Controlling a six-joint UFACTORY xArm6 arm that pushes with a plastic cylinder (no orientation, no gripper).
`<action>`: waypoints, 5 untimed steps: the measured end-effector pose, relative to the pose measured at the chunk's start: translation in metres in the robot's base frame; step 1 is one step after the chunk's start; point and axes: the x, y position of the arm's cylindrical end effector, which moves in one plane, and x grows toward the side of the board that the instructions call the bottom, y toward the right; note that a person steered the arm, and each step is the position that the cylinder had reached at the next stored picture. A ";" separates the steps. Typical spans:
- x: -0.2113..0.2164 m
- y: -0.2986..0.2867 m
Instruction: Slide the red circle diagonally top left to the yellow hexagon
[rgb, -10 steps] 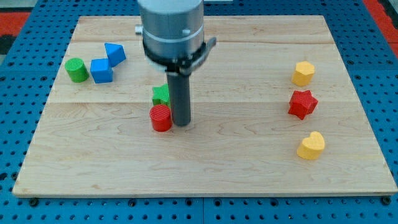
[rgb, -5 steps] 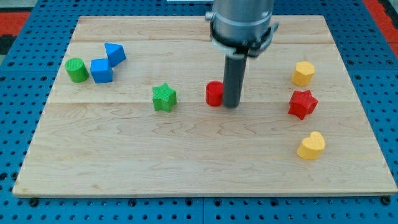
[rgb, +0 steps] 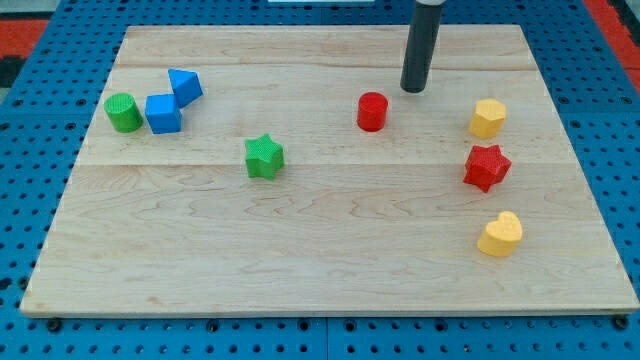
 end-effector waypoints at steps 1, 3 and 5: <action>0.022 0.016; 0.101 -0.045; 0.040 -0.036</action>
